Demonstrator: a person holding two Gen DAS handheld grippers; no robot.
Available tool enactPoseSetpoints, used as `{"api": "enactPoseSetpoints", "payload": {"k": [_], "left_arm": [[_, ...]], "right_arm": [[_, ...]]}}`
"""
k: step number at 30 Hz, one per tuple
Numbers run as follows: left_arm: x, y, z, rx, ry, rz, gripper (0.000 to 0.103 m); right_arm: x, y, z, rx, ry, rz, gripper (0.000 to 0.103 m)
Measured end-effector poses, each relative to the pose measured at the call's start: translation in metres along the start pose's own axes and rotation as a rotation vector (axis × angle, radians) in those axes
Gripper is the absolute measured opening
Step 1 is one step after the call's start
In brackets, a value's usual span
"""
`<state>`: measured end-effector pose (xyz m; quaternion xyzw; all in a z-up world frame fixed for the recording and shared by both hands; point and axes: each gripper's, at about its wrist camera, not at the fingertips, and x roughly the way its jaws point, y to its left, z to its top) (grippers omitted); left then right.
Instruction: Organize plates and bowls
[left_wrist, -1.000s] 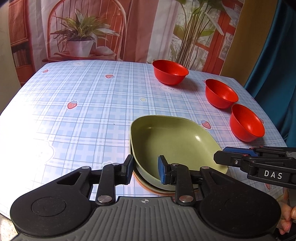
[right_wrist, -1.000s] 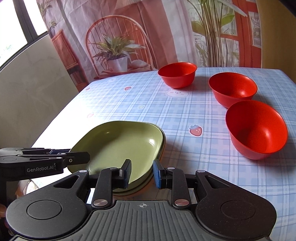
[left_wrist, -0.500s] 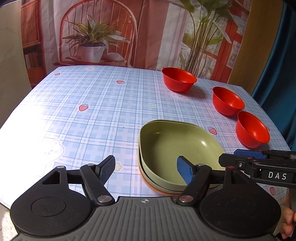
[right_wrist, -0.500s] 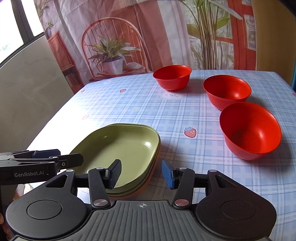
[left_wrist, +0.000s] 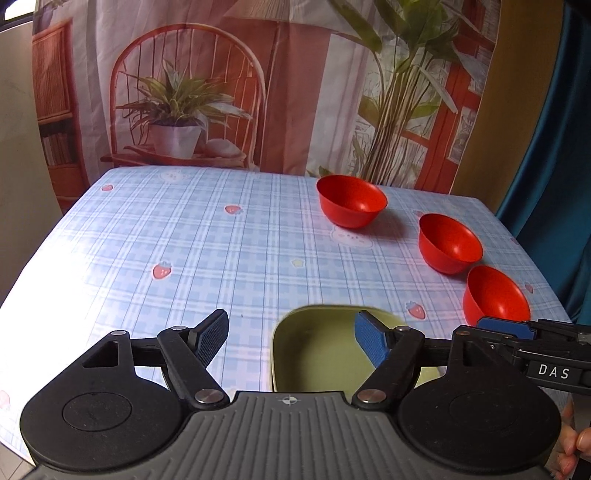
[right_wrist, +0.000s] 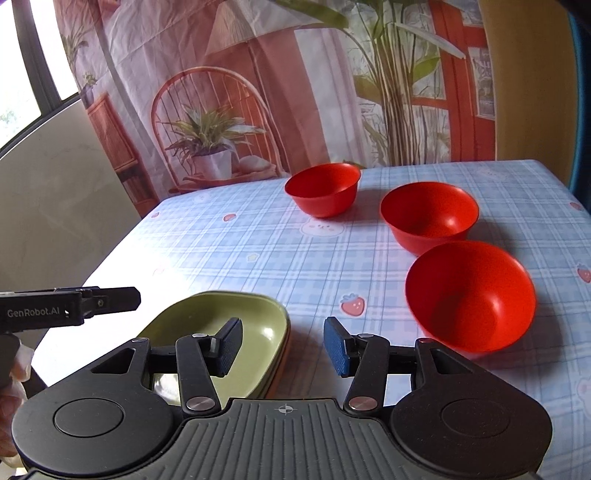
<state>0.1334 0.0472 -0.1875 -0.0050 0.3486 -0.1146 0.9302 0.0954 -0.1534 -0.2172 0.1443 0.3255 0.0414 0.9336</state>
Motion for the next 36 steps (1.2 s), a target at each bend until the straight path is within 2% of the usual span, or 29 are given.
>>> {"api": "enactPoseSetpoints", "payload": {"k": [9,12,16,20,21,24,29,36], "left_arm": [[0.014,-0.014,0.069,0.045,-0.069,-0.044,0.077],[0.027,-0.020,0.092,0.088,-0.087,-0.031,0.077],[0.048,-0.021,0.115,0.100,-0.107,-0.049,0.075],[0.081,-0.025,0.131,0.115,-0.082,-0.054,0.066],[0.093,-0.027,0.135,0.127,-0.072,-0.059,0.065],[0.123,-0.028,0.141,0.145,-0.047,-0.079,0.053],[0.175,-0.019,0.148,0.083,0.011,-0.120,0.039],[0.225,-0.016,0.138,0.043,0.075,-0.150,0.038]], "right_arm": [[0.011,-0.033,0.072,-0.003,-0.099,-0.028,0.046],[0.025,-0.043,0.094,0.011,-0.128,-0.032,0.046],[0.040,-0.060,0.118,0.064,-0.158,-0.031,0.051],[0.064,-0.075,0.135,0.083,-0.163,-0.058,0.050],[0.071,-0.077,0.139,0.082,-0.162,-0.072,0.045],[0.095,-0.081,0.147,0.098,-0.139,-0.097,0.035],[0.136,-0.085,0.157,0.112,-0.083,-0.107,0.027],[0.181,-0.082,0.159,0.170,-0.026,-0.131,0.024]]}}
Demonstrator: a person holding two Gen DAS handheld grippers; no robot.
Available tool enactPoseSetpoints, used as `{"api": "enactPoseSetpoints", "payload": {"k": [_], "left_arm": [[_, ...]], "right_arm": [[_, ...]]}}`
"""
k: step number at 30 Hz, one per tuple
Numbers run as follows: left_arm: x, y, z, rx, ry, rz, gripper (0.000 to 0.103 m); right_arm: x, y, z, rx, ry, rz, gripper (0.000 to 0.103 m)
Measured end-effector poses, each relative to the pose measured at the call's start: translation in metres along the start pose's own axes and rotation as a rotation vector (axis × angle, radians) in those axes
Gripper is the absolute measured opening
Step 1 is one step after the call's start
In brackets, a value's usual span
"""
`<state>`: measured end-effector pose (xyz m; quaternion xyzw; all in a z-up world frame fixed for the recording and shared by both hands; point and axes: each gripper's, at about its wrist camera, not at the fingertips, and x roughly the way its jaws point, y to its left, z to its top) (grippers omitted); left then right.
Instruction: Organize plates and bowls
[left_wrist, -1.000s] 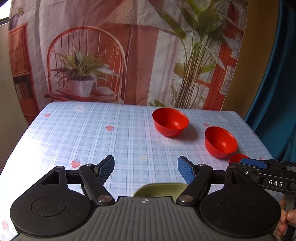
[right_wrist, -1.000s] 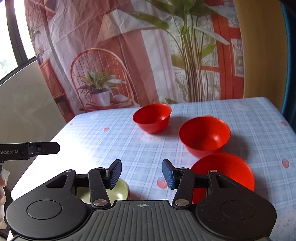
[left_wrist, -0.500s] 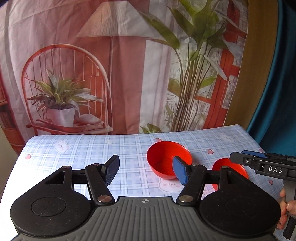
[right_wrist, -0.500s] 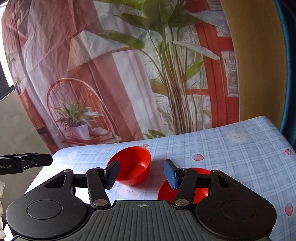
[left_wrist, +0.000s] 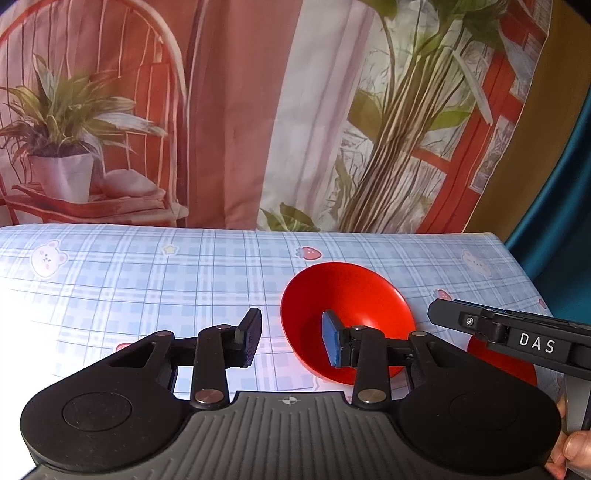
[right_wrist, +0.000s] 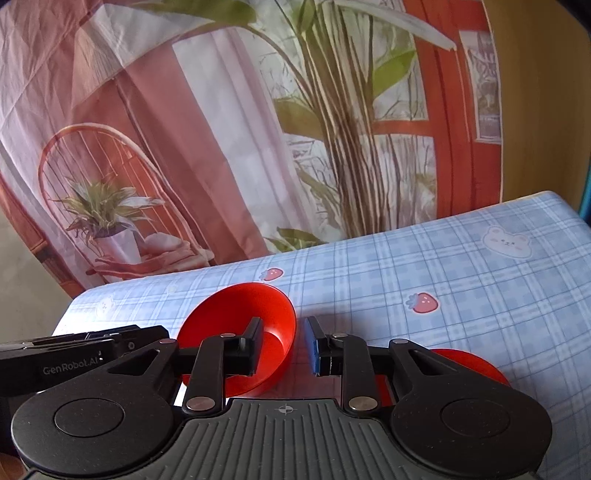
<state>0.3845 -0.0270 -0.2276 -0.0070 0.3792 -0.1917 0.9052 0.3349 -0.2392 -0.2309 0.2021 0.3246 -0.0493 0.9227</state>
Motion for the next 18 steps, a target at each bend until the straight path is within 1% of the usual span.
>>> {"api": "enactPoseSetpoints", "payload": {"k": [4,7,9,11,13,14,15,18], "left_arm": [[0.016,0.008,-0.003,-0.014,0.024,-0.002,0.038],[0.022,0.009,-0.005,-0.015,0.030,-0.012,0.038],[0.026,0.009,-0.007,-0.013,0.038,-0.022,0.031],[0.029,0.008,-0.009,-0.013,0.057,-0.046,0.021],[0.029,0.009,-0.012,-0.007,0.058,-0.057,0.017],[0.028,0.008,-0.013,-0.002,0.058,-0.060,0.015],[0.028,0.008,-0.014,0.003,0.057,-0.060,0.015],[0.025,0.006,-0.015,0.011,0.057,-0.059,0.015]], "right_arm": [[0.016,-0.002,-0.001,0.013,0.028,-0.026,0.024],[0.025,-0.007,-0.002,0.040,0.048,-0.027,0.024],[0.029,-0.008,-0.003,0.042,0.056,-0.022,0.024],[0.032,-0.007,-0.004,0.034,0.066,-0.021,0.024],[0.035,-0.006,-0.004,0.035,0.077,-0.003,0.019],[0.036,-0.006,-0.004,0.034,0.084,0.006,0.014],[0.037,-0.006,-0.005,0.034,0.088,0.009,0.010],[0.036,-0.005,-0.006,0.037,0.094,0.015,0.007]]}}
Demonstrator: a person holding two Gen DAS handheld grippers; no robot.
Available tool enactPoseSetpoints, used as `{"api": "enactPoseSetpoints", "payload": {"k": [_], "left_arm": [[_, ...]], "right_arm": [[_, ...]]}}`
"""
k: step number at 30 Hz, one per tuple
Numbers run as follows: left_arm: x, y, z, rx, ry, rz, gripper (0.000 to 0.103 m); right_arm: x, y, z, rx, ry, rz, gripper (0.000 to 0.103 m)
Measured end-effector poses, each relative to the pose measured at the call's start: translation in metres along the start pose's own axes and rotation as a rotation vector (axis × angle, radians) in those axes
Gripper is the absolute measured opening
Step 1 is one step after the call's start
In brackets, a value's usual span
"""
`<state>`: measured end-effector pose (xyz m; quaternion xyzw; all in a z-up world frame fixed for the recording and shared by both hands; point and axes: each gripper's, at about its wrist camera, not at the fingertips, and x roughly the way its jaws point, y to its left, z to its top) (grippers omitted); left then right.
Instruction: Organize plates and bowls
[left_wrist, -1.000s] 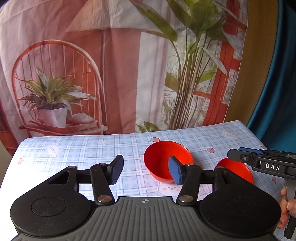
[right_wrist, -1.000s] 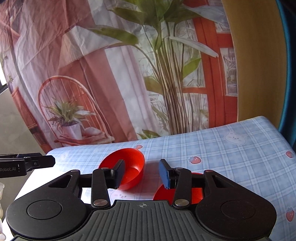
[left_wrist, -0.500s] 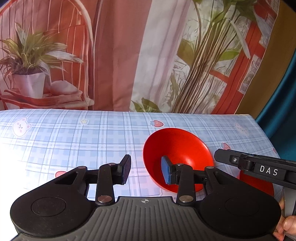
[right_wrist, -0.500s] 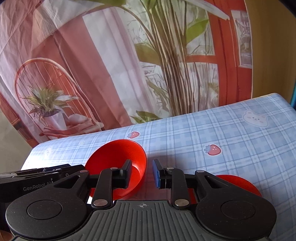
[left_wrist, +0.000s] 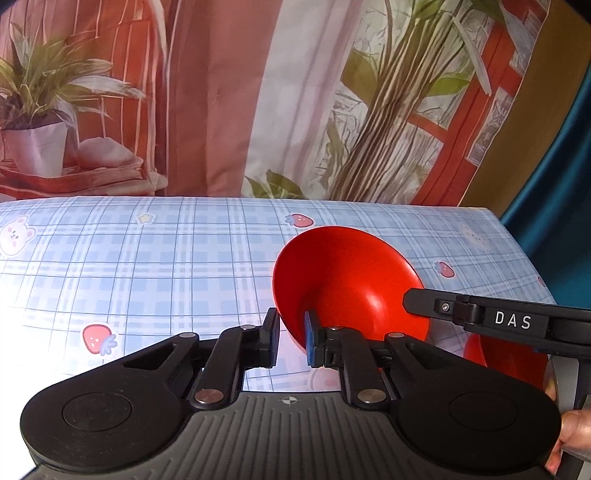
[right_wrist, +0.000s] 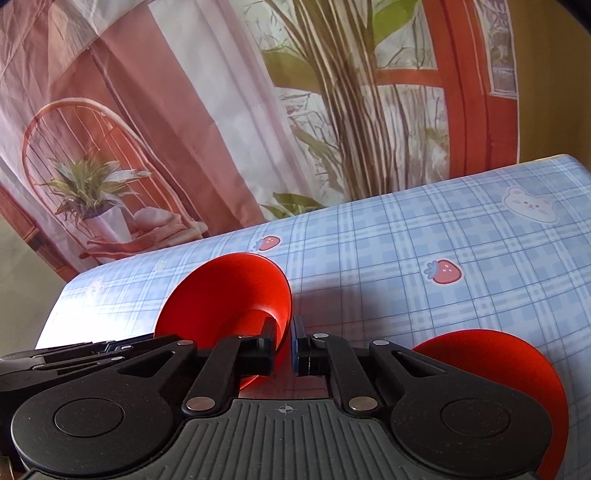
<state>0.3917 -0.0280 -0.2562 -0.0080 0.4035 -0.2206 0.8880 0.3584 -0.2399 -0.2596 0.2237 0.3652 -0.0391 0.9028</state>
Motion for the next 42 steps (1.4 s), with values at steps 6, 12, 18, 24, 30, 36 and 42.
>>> {"api": "enactPoseSetpoints", "payload": {"k": [6,12,18,24,30,36,42], "left_arm": [[-0.018,-0.007,-0.004,0.015,-0.018,0.008,0.016],[-0.045,-0.022,0.001,0.042,-0.058,0.020,0.016],[-0.064,-0.043,0.001,0.062,-0.068,0.022,0.016],[-0.078,-0.082,-0.003,0.133,-0.083,-0.020,0.017],[-0.069,-0.119,-0.012,0.187,-0.056,-0.042,0.018],[-0.054,-0.142,-0.024,0.228,-0.017,-0.054,0.019],[-0.041,-0.152,-0.030,0.263,0.027,-0.035,0.019]], "right_arm": [[-0.017,0.003,-0.002,-0.010,-0.021,0.029,0.007],[-0.040,0.004,-0.002,-0.005,-0.058,0.050,0.007],[-0.072,-0.004,-0.004,0.008,-0.100,0.082,0.007],[-0.107,-0.032,-0.009,0.030,-0.147,0.080,0.007],[-0.128,-0.064,-0.019,0.072,-0.170,0.057,0.008],[-0.138,-0.095,-0.030,0.100,-0.173,0.039,0.008],[-0.135,-0.114,-0.043,0.126,-0.167,0.040,0.008]]}}
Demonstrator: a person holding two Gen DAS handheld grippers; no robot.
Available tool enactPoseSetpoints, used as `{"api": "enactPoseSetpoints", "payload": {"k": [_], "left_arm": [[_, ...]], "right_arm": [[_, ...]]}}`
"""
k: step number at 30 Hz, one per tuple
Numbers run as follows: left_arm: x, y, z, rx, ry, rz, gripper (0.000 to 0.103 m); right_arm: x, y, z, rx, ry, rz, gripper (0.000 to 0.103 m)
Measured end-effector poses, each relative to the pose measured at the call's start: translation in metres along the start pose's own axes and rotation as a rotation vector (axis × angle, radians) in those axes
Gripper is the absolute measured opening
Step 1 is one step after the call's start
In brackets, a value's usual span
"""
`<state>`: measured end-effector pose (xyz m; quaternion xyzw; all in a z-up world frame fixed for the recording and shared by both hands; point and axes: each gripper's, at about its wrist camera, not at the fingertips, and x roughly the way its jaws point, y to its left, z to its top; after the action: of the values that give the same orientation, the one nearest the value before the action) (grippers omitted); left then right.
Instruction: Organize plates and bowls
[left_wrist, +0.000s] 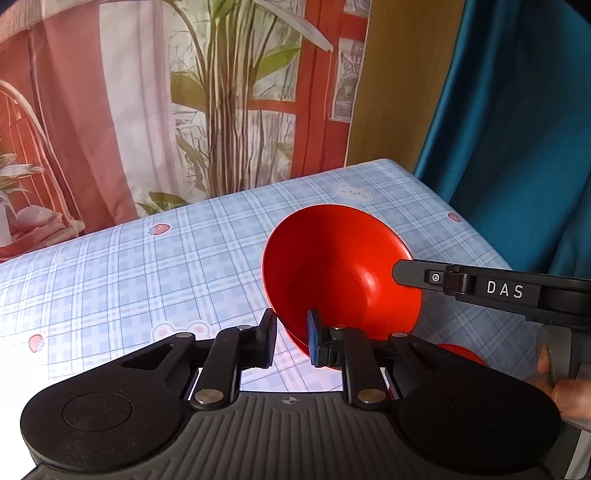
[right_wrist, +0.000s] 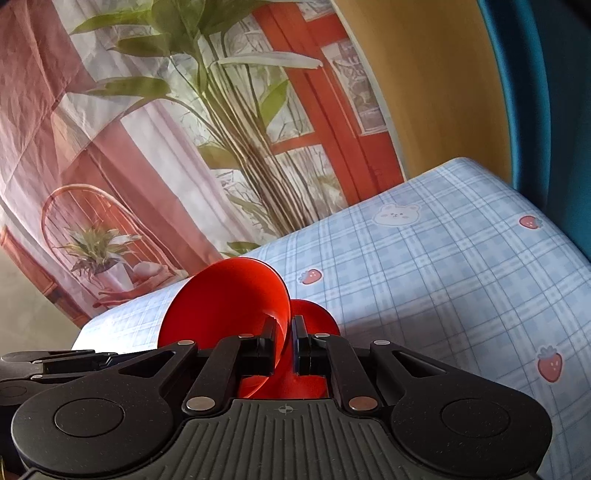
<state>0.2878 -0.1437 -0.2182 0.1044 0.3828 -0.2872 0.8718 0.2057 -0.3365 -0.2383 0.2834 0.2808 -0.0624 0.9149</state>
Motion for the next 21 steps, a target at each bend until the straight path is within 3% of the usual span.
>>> {"api": "enactPoseSetpoints", "payload": {"k": [16,21], "left_arm": [[0.021,-0.007,-0.004,0.029,0.059,-0.005,0.019],[0.020,-0.006,-0.003,0.020,0.063,-0.010,0.027]], "right_arm": [[0.004,-0.021,-0.013,0.011,0.011,-0.023,0.009],[0.000,-0.018,-0.010,-0.006,0.000,-0.034,0.010]]}}
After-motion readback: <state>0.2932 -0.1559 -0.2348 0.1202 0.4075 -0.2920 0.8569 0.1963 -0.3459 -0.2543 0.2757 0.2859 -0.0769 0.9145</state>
